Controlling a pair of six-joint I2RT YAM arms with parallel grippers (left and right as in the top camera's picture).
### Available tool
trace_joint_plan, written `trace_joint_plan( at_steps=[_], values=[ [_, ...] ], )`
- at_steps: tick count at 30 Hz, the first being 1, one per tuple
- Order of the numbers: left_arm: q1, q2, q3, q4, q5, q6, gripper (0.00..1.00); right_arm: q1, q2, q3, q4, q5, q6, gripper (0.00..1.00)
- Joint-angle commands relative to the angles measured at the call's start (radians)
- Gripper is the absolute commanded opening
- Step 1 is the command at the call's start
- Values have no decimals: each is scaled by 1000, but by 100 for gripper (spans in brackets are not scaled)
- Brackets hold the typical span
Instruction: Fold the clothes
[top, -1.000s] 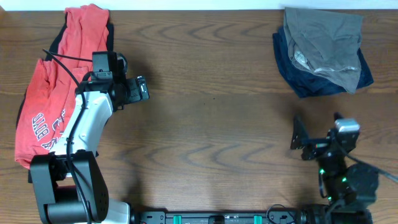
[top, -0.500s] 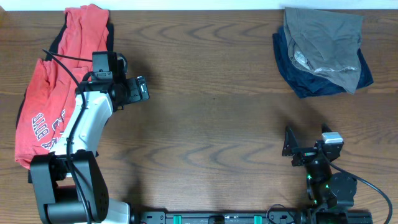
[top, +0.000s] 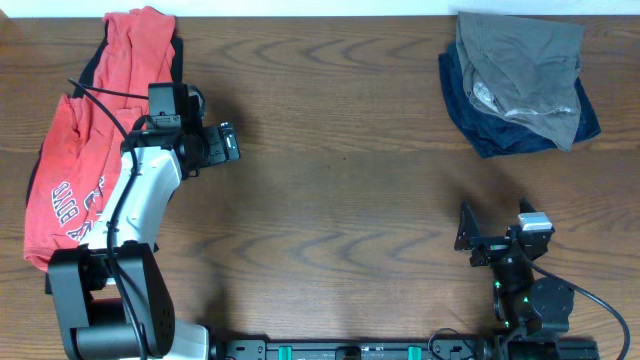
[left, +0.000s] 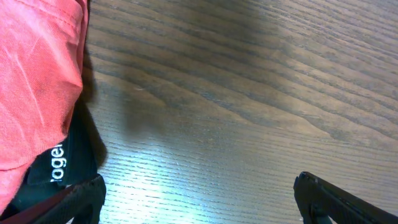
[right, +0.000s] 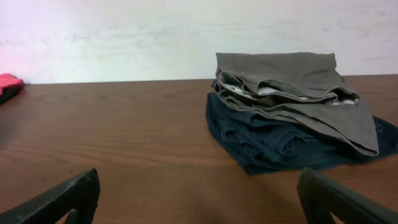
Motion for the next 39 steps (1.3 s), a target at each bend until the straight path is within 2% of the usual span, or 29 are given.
trace_joint_plan(
  at_steps=[1, 26, 33, 39],
  values=[
    [2, -15, 21, -2, -11, -5, 98, 16, -10, -8, 3, 9, -17, 99],
    [2, -40, 21, -4, -11, -5, 98, 16, -10, -8, 3, 9, -17, 99],
    [2, -185, 18, -31, -12, -5, 98, 16, -10, -8, 3, 9, -17, 99],
    [-2, -419, -88, 2, -10, 46, 98, 16, -10, -8, 3, 10, -17, 99]
  ],
)
